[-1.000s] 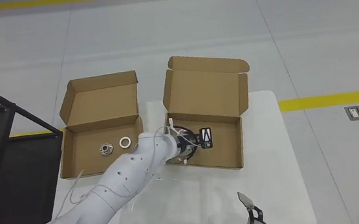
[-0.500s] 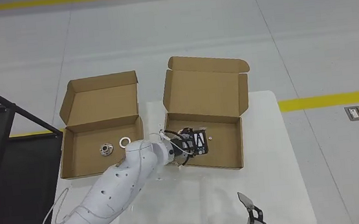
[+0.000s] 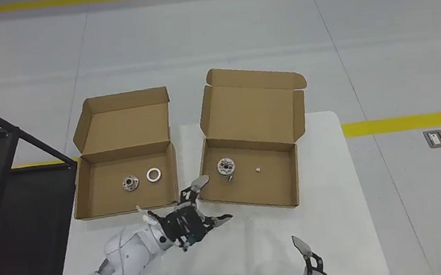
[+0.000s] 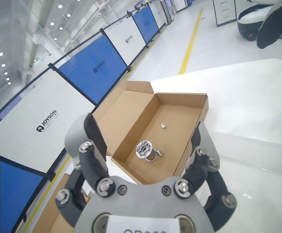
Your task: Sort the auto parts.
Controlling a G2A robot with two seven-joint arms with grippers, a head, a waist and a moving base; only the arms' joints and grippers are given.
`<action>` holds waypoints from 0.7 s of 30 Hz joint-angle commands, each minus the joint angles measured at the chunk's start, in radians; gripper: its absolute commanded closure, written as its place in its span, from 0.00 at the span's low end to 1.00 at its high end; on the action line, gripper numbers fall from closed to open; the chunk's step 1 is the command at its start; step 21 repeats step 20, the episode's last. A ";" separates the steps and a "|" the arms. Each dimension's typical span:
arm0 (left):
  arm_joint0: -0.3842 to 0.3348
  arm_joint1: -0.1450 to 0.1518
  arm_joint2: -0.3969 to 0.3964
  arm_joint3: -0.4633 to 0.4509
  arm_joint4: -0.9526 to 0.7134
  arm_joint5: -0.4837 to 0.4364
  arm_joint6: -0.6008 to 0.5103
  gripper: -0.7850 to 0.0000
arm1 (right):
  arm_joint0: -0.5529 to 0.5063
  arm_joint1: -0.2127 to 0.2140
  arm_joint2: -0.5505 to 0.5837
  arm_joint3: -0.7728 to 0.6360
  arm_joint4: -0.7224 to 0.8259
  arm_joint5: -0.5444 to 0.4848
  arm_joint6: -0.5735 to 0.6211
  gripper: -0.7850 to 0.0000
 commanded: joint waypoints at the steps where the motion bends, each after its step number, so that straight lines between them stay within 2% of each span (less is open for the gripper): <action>1: 0.055 0.008 -0.035 -0.009 -0.005 0.020 0.060 0.00 | 0.000 0.000 0.000 0.000 0.000 0.000 0.000 0.00; 5: 0.118 0.018 -0.095 -0.024 -0.030 0.063 0.122 0.00 | 0.000 0.000 0.000 0.000 0.000 0.000 0.000 0.00; 9: 0.131 0.020 -0.143 -0.034 -0.098 0.053 0.118 0.00 | 0.000 0.000 0.000 0.000 0.000 0.000 0.000 0.00; 21: 0.131 0.020 -0.143 -0.034 -0.098 0.053 0.118 0.00 | 0.000 0.000 0.000 0.000 0.000 0.000 0.000 0.00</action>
